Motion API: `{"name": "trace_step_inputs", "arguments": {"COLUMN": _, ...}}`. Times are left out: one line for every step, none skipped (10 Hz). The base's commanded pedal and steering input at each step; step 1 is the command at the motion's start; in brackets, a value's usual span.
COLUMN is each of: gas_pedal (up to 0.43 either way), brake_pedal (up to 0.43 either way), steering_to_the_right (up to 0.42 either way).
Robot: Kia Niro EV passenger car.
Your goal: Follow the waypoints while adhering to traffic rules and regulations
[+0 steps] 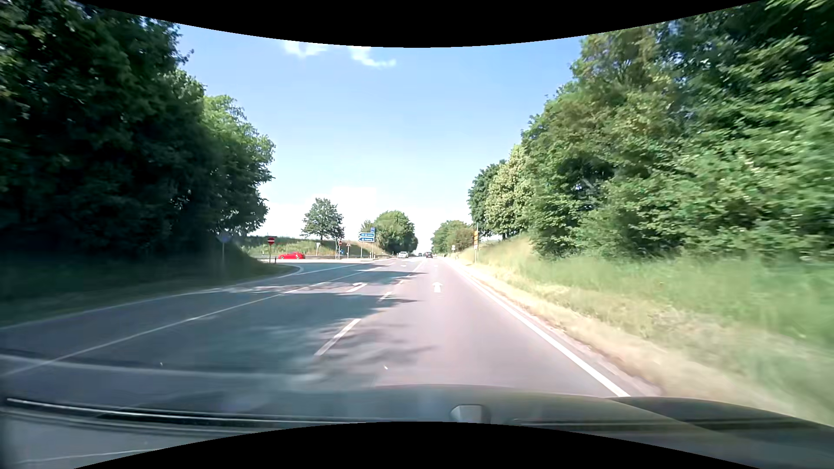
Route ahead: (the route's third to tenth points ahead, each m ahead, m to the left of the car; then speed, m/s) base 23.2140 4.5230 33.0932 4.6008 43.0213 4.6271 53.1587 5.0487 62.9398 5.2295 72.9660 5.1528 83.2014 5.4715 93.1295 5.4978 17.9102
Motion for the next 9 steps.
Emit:
{"name": "trace_step_inputs", "arguments": {"gas_pedal": 0.098, "brake_pedal": 0.006, "steering_to_the_right": 0.001}}
{"name": "trace_step_inputs", "arguments": {"gas_pedal": 0.098, "brake_pedal": 0.006, "steering_to_the_right": 0.001}}
{"name": "trace_step_inputs", "arguments": {"gas_pedal": 0.098, "brake_pedal": 0.006, "steering_to_the_right": 0.001}}
{"name": "trace_step_inputs", "arguments": {"gas_pedal": 0.098, "brake_pedal": 0.006, "steering_to_the_right": 0.001}}
{"name": "trace_step_inputs", "arguments": {"gas_pedal": 0.098, "brake_pedal": 0.006, "steering_to_the_right": 0.001}}
{"name": "trace_step_inputs", "arguments": {"gas_pedal": 0.098, "brake_pedal": 0.006, "steering_to_the_right": 0.000}}
{"name": "trace_step_inputs", "arguments": {"gas_pedal": 0.098, "brake_pedal": 0.006, "steering_to_the_right": 0.000}}
{"name": "trace_step_inputs", "arguments": {"gas_pedal": 0.098, "brake_pedal": 0.006, "steering_to_the_right": 0.000}}
{"name": "trace_step_inputs", "arguments": {"gas_pedal": 0.098, "brake_pedal": 0.006, "steering_to_the_right": 0.000}}
